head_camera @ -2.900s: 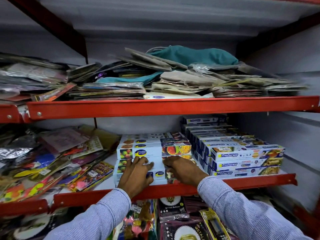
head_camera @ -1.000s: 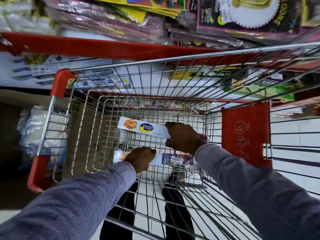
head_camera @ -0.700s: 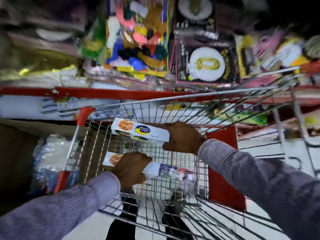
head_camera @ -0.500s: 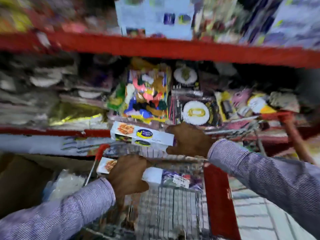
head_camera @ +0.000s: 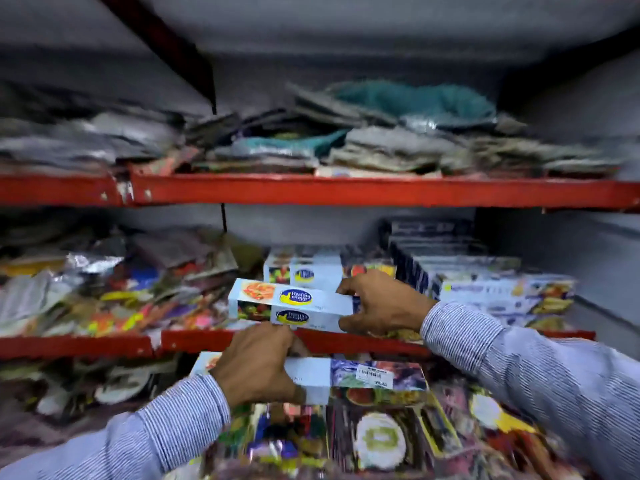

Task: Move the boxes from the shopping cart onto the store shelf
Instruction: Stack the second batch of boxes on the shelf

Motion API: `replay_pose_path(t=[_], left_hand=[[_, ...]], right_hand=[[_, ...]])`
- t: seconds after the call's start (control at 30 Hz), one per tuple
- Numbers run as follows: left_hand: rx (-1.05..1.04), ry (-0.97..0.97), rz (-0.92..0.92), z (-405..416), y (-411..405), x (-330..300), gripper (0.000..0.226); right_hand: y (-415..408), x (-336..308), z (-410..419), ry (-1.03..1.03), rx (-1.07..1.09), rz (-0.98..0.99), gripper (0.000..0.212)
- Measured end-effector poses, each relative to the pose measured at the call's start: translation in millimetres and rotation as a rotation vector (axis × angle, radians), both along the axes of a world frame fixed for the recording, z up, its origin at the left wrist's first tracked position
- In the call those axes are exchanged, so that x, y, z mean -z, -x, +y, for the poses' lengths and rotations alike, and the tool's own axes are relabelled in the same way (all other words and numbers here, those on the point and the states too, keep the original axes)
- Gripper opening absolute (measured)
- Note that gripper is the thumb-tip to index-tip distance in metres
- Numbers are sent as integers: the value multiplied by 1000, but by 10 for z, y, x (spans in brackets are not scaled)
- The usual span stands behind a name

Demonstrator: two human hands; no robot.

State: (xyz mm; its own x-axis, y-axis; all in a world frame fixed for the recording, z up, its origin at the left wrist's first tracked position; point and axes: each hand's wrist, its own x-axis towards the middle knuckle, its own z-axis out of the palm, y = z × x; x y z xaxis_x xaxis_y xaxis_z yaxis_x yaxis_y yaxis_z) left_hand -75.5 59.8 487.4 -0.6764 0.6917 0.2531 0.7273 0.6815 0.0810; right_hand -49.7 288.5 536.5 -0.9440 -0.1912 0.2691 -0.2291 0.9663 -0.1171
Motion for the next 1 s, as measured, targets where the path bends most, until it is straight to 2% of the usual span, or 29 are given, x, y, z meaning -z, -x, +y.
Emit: replay_pose_path(t=[0.1,0.23,0.33,0.53,0.63,0.8,0.93,1.0], left_hand=[[7,-21,14,117,198,-247,60],[-14,-69,-23,245,455,-369,57],[-18,-59,-48,316,640,-362,60],[39,-29,-81,409,888,-350,54],[45,-46,-78,442,957,-333,52],[29,-45,-99,552,1084,-336,51],[22,-48,-92,736,1294,-352,44],[20,-77,-77,840,1376,-361,42]], right_hand=[[197,-183,99,18,59,1,55],[525,-252,197,9,64,-23,35],[843,-162,290,-24,93,-46,31],[1337,128,427,-90,188,-136,53],[1424,205,492,-82,203,-146,57],[1448,187,595,-46,188,-37,39],[1320,53,655,111,188,24,24],[1211,-37,654,156,196,75,26]])
